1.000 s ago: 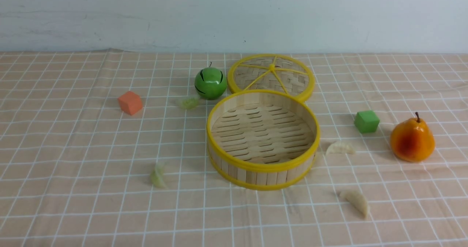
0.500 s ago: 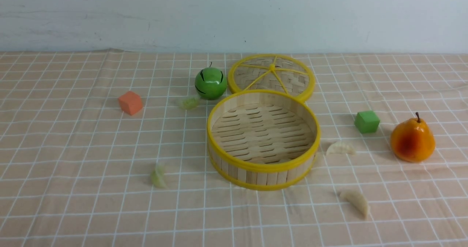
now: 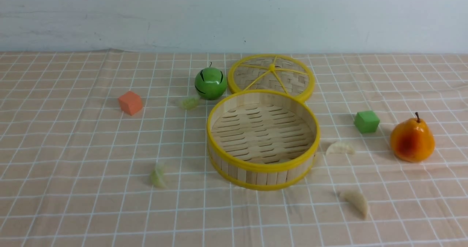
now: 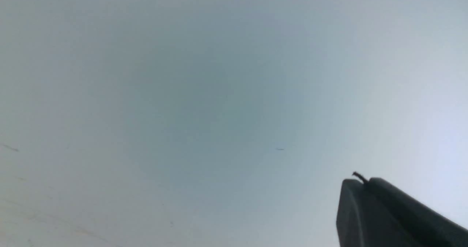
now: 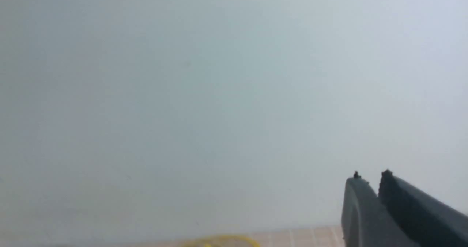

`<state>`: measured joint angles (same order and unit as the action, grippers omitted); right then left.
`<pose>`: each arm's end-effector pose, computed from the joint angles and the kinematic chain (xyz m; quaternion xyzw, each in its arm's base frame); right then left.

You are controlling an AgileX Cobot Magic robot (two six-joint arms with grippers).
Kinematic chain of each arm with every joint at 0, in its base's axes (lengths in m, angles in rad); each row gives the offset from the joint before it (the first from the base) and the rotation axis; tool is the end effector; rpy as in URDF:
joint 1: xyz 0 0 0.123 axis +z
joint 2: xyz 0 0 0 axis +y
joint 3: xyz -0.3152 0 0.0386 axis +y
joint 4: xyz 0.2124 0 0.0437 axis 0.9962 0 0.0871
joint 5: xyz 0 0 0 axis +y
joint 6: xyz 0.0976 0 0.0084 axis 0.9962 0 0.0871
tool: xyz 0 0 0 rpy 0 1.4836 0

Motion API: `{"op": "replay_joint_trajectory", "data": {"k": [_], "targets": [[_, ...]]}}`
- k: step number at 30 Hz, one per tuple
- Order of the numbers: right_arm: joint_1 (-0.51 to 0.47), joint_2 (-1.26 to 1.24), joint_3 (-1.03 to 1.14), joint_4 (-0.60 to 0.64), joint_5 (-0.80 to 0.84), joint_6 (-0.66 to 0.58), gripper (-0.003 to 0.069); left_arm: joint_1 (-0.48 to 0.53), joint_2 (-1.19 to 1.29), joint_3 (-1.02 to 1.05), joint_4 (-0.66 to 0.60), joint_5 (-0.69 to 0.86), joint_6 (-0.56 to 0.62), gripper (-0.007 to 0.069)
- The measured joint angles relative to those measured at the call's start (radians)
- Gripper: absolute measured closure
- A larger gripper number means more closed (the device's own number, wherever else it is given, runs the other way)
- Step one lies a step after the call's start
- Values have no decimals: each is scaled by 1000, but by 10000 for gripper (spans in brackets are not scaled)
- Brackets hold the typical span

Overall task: Put the dumplings into the steamer on the table with the brown tablecloth.
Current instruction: 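Reach for and grasp a dumpling on the table with the left gripper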

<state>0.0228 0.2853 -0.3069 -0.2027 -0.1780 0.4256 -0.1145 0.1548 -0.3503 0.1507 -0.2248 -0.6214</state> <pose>0.0138 0.0038 0.3243 0.0467 0.5985 0.1099 0.7922 -0.0201 -0.0010 0.3411 -0.0767 0.5023 -0.2581 0.8217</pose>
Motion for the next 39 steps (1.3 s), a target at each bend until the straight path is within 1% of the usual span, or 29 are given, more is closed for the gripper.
{"op": "replay_joint_trajectory", "data": {"k": [2,4,6,8,10,11,12,13,15,16,18,19,20,21,22,24,25,27,29,30,31,32,34,36,38,39], "targets": [[0,106,-60,-22,103,-45,613,0,100,-55,31,46,20,638],[0,193,-89,-35,189,-59,637,0,176,-75,44,64,36,638],[0,287,-102,-39,273,-52,659,0,300,-78,46,90,39,638],[0,390,-103,-17,342,-4,669,0,456,-92,47,149,1,638],[1,467,-113,15,397,29,669,-1,597,-144,47,267,-67,638],[3,467,-113,18,403,29,669,-3,610,-144,47,281,-73,638],[20,518,-136,38,459,29,669,-20,712,-218,47,417,-106,638],[41,543,-153,47,497,15,670,-38,770,-264,46,488,-109,638],[97,587,-190,63,571,-38,670,-82,875,-351,46,598,-80,638],[97,592,-195,65,571,-46,670,-87,875,-360,46,608,-80,638],[179,656,-247,99,656,-148,670,-151,998,-470,42,708,-6,638],[211,686,-263,117,688,-192,670,-170,1034,-506,37,733,22,638],[229,698,-274,128,707,-210,670,-182,1060,-532,30,746,34,638],[267,747,-300,158,744,-278,670,-205,1129,-602,3,770,55,638],[288,777,-311,180,769,-314,670,-212,1164,-639,-12,776,67,638],[317,834,-341,229,814,-380,670,-219,1266,-754,-40,789,99,638],[321,844,-346,240,818,-390,670,-219,1266,-765,-40,789,102,638],[331,886,-372,302,852,-443,670,-219,1395,-907,-52,832,149,638],[332,901,-384,337,865,-471,670,-219,1466,-991,-53,872,180,638],[332,907,-392,370,873,-503,670,-219,1546,-1096,-54,926,230,637],[332,908,-393,373,874,-507,670,-219,1565,-1107,-54,939,237,636],[333,907,-396,400,874,-533,670,-219,1644,-1194,-54,984,302,621],[333,907,-397,423,875,-550,670,-219,1739,-1293,-54,1018,391,572],[333,907,-397,437,875,-555,670,-219,1784,-1347,-54,1028,434,536],[333,907,-397,455,873,-560,670,-219,1899,-1453,-52,1031,490,399],[333,907,-397,455,873,-560,670,-219,1906,-1461,-52,1031,490,388]]}}
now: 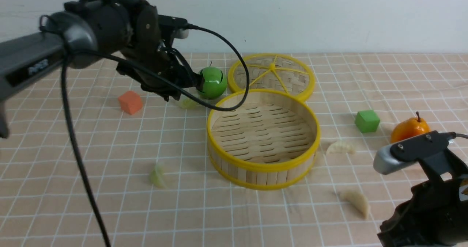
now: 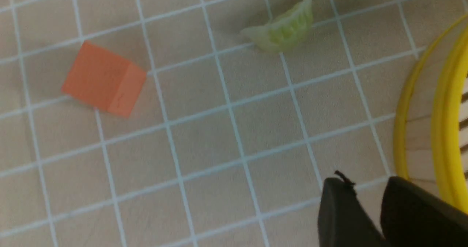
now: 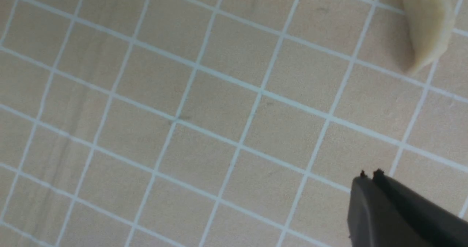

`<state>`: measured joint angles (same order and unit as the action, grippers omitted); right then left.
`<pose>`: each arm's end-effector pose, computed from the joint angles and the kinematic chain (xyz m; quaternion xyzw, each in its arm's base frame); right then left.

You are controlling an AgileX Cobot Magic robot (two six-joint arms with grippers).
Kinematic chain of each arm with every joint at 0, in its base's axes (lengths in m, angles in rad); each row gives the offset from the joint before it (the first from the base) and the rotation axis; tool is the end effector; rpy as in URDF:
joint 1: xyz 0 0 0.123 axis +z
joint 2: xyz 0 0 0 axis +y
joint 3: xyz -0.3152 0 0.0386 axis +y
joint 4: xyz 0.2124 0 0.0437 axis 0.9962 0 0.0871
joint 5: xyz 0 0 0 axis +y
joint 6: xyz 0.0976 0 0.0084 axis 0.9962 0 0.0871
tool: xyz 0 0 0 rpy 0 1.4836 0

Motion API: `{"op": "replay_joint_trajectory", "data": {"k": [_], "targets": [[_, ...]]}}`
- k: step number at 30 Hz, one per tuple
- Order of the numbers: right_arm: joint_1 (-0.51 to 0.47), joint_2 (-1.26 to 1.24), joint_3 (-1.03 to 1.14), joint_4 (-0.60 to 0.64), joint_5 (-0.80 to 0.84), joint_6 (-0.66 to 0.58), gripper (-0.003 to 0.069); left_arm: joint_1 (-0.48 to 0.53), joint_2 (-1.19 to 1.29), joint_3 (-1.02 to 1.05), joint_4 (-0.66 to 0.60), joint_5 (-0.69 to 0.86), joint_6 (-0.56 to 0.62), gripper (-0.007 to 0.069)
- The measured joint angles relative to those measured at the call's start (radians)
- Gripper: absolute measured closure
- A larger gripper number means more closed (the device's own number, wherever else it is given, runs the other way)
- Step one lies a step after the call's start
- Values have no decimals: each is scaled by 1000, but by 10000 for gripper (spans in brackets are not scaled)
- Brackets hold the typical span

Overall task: Put the dumplings into the steamer on the table with the brown tablecloth.
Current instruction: 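Reach for and grasp a dumpling on the table with the left gripper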

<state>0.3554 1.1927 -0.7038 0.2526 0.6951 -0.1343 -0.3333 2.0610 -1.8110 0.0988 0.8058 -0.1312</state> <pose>0.1567 0.0749 0.2836 -0.1609 0.9537 0.1262 0.2203 0.4318 -0.1421 0.2922 0.1182 0.9468 -0.0252 0.2984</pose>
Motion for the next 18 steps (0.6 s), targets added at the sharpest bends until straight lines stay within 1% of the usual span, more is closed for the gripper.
{"op": "replay_joint_trajectory", "data": {"k": [1,2,3,4,7,9,14,18], "targets": [[1,0,0,3,0,-2,670,0,56,-62,7,-17,7,302],[1,0,0,3,0,-3,670,0,83,-87,12,-33,7,254],[1,0,0,4,-1,-3,670,0,96,-93,13,-36,7,245],[1,0,0,4,-8,-3,670,0,142,-143,23,-68,7,174],[1,2,0,4,-38,-3,669,0,219,-207,51,-116,6,108],[1,2,0,4,-49,-3,669,0,241,-221,63,-134,6,98],[1,2,0,30,-88,-3,665,0,330,-237,141,-269,3,85],[1,2,0,30,-99,-4,664,1,367,-242,152,-346,-17,87]]}}
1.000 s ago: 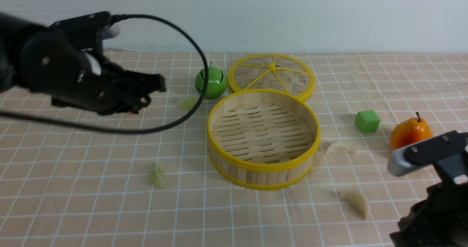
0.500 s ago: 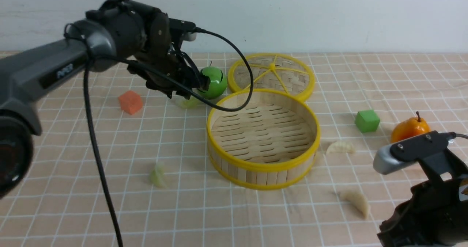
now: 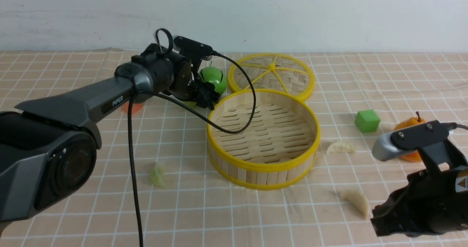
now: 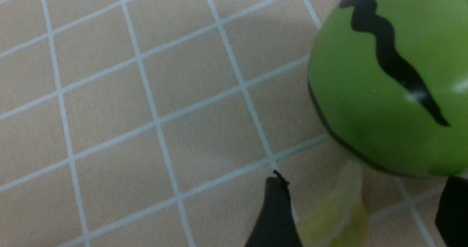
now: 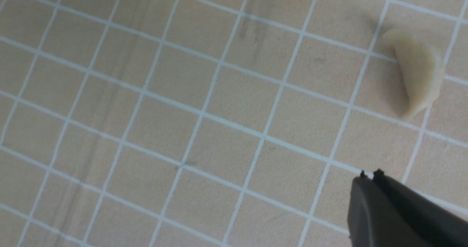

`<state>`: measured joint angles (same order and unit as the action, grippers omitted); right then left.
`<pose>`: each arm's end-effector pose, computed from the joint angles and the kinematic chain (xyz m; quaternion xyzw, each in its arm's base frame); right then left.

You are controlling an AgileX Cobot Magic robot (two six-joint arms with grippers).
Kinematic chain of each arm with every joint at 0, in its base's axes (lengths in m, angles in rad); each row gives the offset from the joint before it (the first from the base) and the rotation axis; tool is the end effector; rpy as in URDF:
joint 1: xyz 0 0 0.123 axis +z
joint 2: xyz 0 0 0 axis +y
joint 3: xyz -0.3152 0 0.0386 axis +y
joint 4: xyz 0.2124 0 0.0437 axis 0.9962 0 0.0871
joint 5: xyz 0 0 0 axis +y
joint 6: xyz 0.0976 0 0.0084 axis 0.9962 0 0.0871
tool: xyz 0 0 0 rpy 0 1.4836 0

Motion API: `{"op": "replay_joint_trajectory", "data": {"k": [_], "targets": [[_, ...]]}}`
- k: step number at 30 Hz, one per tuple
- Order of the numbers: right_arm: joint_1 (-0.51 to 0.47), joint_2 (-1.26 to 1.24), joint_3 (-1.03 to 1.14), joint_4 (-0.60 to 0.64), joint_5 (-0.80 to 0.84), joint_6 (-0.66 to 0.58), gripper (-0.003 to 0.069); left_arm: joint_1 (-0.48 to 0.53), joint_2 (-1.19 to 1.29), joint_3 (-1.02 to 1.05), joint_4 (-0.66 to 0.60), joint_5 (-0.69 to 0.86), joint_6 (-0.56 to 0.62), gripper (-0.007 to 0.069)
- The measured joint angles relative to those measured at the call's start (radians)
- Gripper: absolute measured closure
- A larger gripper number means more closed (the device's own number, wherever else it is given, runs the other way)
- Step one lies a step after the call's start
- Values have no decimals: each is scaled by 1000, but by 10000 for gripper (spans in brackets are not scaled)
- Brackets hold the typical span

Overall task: Put the dumplings into the steamer on the table with the brown tablecloth.
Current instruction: 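Reach for and grasp a dumpling on the table with the left gripper, then place the dumpling into the bamboo steamer basket with the left gripper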

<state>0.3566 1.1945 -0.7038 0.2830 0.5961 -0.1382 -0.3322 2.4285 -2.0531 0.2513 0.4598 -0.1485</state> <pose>0.1649 0.0779 0.2883 -0.1457 0.9429 0.1386 0.2654 0.5229 -0.1689 0.1974 0.1638 0.8981 -0.0013 0.4082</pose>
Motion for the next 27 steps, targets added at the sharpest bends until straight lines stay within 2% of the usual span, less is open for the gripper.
{"op": "replay_joint_trajectory", "data": {"k": [4,6,8,9,10,16,20,25,26,27], "targets": [[0,1,0,0,-11,0,664,5,16,-7,0,-22,-60,134],[0,1,0,2,-11,0,663,7,23,-8,19,29,-77,204],[0,1,0,2,-12,0,661,10,26,-13,41,86,-99,317],[0,1,0,2,-12,0,661,10,25,-15,52,104,-102,342],[0,1,0,2,-13,0,660,9,24,-24,64,151,-117,416],[0,1,0,2,-14,0,659,9,19,-78,84,347,-141,412],[0,1,0,3,-14,0,655,10,-7,-123,13,452,-143,412],[0,1,0,3,-15,0,652,2,-140,-172,-245,609,-37,412],[0,1,0,3,-15,0,651,0,-146,-172,-245,609,-31,412],[0,1,0,3,-15,0,649,-12,-181,-176,-303,648,4,412]]}}
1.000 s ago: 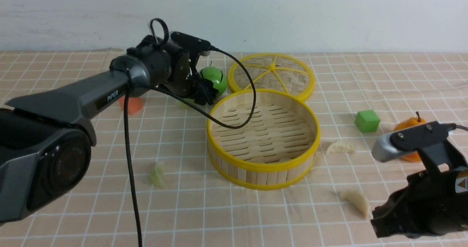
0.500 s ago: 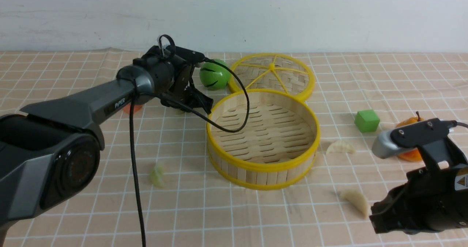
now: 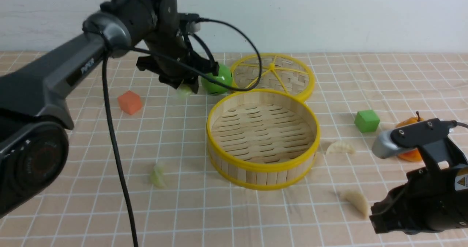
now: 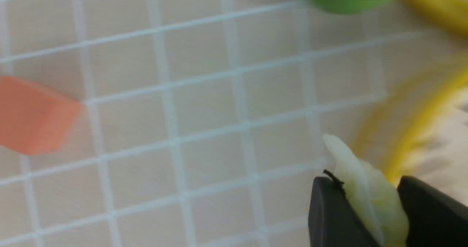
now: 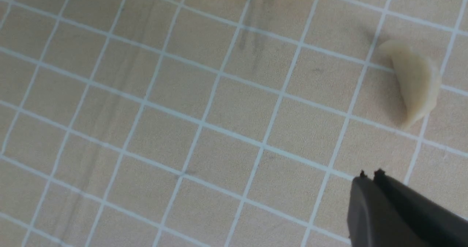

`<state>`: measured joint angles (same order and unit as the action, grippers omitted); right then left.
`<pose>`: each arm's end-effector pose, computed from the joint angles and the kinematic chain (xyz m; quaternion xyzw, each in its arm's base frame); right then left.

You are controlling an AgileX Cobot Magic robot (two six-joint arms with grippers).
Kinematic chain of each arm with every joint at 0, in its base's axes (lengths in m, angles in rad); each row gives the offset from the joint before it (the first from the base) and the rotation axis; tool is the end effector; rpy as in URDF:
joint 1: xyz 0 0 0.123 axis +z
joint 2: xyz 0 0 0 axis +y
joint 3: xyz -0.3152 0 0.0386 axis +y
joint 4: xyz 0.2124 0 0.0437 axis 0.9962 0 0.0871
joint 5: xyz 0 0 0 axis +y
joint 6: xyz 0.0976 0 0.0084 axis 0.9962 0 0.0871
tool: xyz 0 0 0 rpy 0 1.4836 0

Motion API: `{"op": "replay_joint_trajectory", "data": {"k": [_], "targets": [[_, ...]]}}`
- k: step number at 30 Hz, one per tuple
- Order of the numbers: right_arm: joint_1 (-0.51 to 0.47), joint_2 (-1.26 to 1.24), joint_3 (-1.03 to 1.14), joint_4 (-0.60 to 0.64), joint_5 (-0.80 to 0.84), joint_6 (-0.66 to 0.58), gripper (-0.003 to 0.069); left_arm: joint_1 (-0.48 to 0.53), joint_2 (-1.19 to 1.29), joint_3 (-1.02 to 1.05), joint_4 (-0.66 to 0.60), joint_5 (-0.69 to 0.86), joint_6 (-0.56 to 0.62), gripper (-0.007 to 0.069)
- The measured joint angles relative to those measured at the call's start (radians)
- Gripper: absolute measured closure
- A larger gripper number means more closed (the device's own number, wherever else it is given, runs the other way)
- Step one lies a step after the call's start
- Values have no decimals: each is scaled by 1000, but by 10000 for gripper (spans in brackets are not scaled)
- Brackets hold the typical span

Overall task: Put the dumplings into the steamer on the table with the brown tablecloth.
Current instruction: 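Place the dumpling into the bamboo steamer basket with the left gripper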

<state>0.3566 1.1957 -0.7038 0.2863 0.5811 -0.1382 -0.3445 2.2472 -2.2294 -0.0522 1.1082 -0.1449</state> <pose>0.1663 0.0782 0.2889 -0.1433 0.9413 0.1398 0.2718 0.4598 -0.1698 0.3002 0.0910 0.9602 -0.0885 0.2488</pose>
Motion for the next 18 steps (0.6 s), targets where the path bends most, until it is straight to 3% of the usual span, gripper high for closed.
{"op": "replay_joint_trajectory", "data": {"k": [4,8,18], "targets": [[0,0,0,0,0,0,645,-68,-42,-5,-114,54,30,412],[0,0,0,18,4,0,644,-127,-8,-5,-123,19,35,412],[0,0,0,74,32,0,634,-148,150,-3,15,-91,-89,400]]}}
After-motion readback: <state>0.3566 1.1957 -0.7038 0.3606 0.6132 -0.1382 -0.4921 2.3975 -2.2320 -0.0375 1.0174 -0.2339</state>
